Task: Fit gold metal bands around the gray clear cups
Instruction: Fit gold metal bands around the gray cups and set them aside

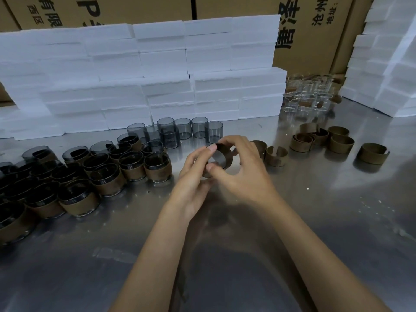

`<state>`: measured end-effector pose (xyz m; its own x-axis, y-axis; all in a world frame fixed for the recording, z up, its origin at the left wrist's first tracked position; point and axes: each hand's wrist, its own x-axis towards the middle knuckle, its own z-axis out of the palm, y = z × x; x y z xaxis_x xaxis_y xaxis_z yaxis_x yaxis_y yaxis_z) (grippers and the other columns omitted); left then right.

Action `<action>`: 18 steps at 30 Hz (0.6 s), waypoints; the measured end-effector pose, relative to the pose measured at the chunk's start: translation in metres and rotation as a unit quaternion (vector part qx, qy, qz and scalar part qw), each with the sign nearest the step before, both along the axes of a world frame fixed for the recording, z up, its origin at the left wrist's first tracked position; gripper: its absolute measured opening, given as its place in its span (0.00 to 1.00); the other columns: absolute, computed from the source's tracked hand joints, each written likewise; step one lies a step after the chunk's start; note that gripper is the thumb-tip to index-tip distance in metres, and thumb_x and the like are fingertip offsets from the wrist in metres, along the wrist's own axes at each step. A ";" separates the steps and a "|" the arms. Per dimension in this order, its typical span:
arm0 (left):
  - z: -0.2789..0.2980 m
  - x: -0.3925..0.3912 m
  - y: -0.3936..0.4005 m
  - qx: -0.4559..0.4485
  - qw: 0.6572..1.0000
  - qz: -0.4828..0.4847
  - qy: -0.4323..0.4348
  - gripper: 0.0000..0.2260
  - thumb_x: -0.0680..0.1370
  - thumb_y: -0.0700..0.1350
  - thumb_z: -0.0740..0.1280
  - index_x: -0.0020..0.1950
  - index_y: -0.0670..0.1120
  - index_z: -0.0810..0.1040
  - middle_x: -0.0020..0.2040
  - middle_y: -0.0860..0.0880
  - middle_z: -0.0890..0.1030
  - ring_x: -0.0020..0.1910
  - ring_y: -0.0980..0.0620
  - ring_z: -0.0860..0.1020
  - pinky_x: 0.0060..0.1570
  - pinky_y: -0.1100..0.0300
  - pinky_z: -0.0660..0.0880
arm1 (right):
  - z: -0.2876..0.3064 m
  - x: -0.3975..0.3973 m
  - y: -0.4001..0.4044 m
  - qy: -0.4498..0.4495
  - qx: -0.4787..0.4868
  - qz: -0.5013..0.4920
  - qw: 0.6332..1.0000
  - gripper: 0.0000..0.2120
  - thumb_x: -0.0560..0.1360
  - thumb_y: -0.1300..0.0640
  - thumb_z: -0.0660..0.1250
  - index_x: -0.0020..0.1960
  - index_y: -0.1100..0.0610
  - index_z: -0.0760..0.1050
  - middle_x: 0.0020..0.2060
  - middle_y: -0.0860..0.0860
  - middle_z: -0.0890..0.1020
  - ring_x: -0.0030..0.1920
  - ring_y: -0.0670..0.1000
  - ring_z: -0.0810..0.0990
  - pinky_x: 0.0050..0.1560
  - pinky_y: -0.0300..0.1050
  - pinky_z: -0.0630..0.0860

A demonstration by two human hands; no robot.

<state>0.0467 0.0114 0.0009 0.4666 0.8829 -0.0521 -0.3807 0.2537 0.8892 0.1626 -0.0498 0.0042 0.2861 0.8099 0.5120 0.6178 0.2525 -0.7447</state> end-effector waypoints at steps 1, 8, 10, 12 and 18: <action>0.000 0.001 -0.001 0.007 1.000 0.004 0.002 0.28 0.75 0.52 0.74 0.71 0.40 0.75 0.53 0.40 0.83 0.46 0.50 0.83 0.55 0.51 0.81 | 0.001 0.000 0.000 0.047 -0.009 0.006 0.999 0.19 0.70 0.42 0.70 0.59 0.44 0.74 0.56 0.39 0.77 0.61 0.42 0.73 0.54 0.36 0.68; -0.007 0.007 -0.002 0.036 0.998 -0.039 0.027 0.31 0.71 0.54 0.78 0.68 0.40 0.76 0.56 0.40 0.85 0.56 0.41 0.84 0.58 0.40 0.81 | -0.002 0.009 0.009 0.254 -0.163 0.045 0.952 0.26 0.78 0.29 0.58 0.63 0.46 0.80 0.55 0.44 0.85 0.53 0.38 0.83 0.59 0.41 0.78; -0.008 0.007 -0.001 0.037 0.998 -0.040 0.032 0.30 0.70 0.54 0.79 0.67 0.42 0.77 0.52 0.42 0.86 0.53 0.45 0.85 0.56 0.42 0.82 | -0.005 0.011 0.011 0.262 -0.170 0.046 0.949 0.29 0.78 0.28 0.56 0.61 0.48 0.82 0.55 0.47 0.86 0.56 0.44 0.84 0.65 0.51 0.78; -0.009 0.005 0.000 0.042 0.997 -0.042 0.041 0.29 0.70 0.54 0.79 0.66 0.43 0.78 0.51 0.42 0.86 0.53 0.45 0.85 0.57 0.41 0.81 | -0.005 0.011 0.012 0.262 -0.153 0.037 0.952 0.29 0.78 0.28 0.56 0.60 0.49 0.83 0.54 0.48 0.86 0.56 0.46 0.84 0.66 0.54 0.77; -0.010 0.002 0.003 0.048 0.996 -0.051 0.050 0.30 0.68 0.52 0.79 0.67 0.43 0.78 0.55 0.38 0.85 0.57 0.41 0.85 0.57 0.44 0.81 | -0.004 0.008 0.012 0.286 -0.116 0.014 0.951 0.27 0.81 0.33 0.56 0.55 0.52 0.84 0.48 0.52 0.88 0.52 0.49 0.86 0.61 0.54 0.80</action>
